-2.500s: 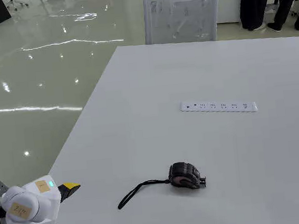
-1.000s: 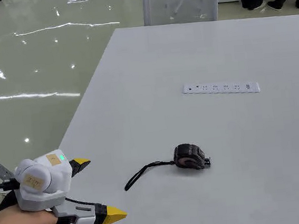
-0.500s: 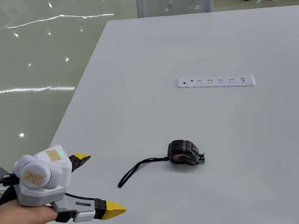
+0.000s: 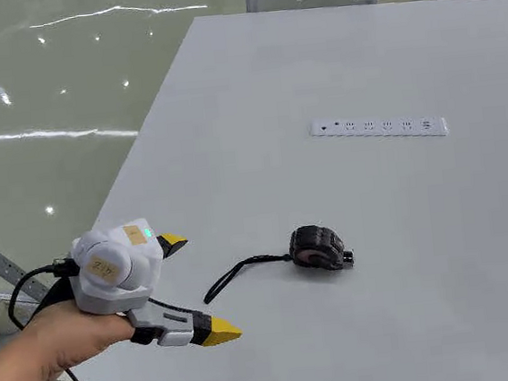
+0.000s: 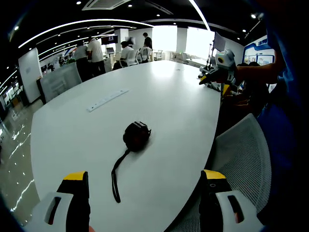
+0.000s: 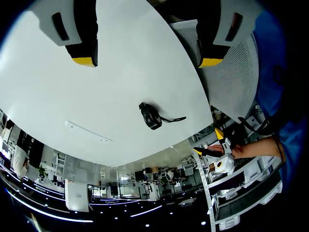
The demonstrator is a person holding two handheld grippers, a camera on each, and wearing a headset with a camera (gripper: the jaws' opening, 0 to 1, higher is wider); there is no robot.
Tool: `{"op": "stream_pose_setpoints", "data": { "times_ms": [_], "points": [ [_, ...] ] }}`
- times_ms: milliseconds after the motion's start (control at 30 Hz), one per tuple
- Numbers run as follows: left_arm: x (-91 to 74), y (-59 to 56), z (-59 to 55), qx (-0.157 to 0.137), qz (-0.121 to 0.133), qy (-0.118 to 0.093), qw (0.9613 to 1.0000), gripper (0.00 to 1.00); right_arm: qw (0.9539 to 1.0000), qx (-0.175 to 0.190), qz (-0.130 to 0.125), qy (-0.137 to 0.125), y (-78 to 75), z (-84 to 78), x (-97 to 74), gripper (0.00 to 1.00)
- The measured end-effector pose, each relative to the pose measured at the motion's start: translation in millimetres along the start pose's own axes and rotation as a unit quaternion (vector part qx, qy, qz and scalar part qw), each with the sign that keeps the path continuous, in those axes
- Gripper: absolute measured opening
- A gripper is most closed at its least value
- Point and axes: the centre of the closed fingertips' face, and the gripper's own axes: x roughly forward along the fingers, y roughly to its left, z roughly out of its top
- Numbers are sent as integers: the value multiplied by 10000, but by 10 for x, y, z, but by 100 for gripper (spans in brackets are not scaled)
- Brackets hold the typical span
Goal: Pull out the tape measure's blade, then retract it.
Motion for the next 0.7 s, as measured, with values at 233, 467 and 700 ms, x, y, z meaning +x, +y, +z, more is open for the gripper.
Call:
{"op": "stream_pose_setpoints", "data": {
  "times_ms": [233,467,700],
  "points": [
    [204,-23,106,125,-126,-6,9998,92,9998,-176,129,25,-26,68,129,80],
    [323,-8,160,181,-219,-12,9996,91,9992,-298,229,95,-21,88,240,80],
    [418,12,191,242,-321,-5,9992,91,9989,-345,303,92,-20,145,335,80]
  ]
}}
